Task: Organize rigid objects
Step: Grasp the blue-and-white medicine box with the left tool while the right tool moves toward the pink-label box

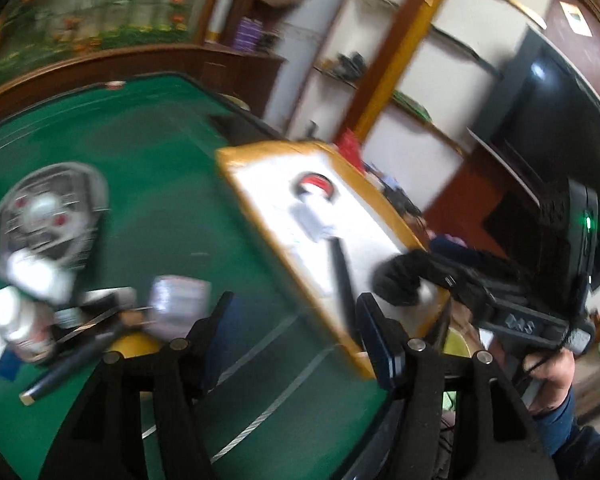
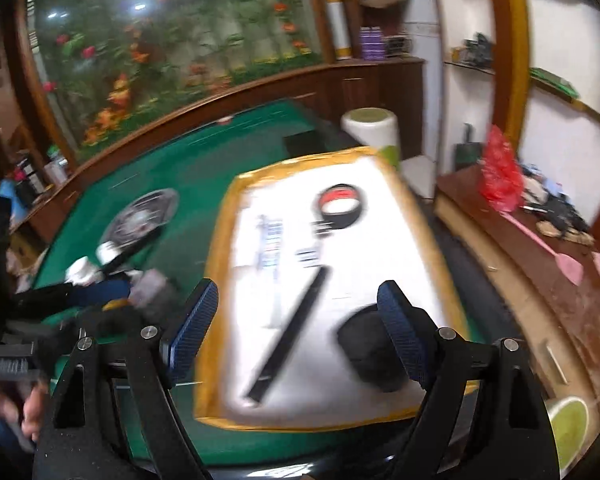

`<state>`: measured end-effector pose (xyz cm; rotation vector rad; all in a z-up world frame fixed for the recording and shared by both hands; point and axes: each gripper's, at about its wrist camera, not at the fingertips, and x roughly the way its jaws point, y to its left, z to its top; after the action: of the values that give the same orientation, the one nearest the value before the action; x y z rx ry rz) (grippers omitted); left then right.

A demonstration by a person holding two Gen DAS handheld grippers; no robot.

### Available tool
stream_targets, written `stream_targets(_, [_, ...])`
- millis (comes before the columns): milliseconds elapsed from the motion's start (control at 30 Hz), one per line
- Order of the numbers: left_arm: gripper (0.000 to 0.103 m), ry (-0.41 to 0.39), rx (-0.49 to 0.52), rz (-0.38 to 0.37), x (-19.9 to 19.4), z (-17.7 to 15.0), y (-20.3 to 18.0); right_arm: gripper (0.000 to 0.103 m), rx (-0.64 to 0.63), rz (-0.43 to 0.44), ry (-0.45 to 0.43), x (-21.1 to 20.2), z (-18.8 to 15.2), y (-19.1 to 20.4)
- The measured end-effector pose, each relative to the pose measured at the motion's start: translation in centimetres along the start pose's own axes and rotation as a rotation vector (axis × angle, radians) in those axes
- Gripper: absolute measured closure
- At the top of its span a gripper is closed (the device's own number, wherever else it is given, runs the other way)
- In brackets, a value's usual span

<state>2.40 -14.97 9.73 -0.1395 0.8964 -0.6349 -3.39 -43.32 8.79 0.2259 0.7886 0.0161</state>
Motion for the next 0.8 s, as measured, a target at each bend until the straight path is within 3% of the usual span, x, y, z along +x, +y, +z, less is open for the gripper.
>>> stream_targets(167, [0.04,-0.083,-0.165,0.115,-4.9,-1.5,7.1,0.02,-0.035,0.113,-0.001,0.3,-1.1,3.7])
stream_targets(333, [0.04,-0.113,-0.322,0.293,-8.1,-2.7,13.4,0.02,-0.076,0.171,0.027,1.8,-2.4,6.7])
stream_targets(467, [0.04,-0.092,-0.457,0.379,-7.4,-3.1,17.3,0.02,-0.093,0.193,0.054,2.6,-3.1,7.3])
stream_targets(700, [0.041,-0.003,-0.501,0.545,-3.8,-2.4,20.4,0.02,-0.074,0.192,0.062,2.5,-3.6,6.5])
stream_targets(800, [0.044,0.011,-0.483,0.524,-2.6,-2.6,21.8,0.02,-0.068,0.194,0.063,2.4,-3.5,6.1])
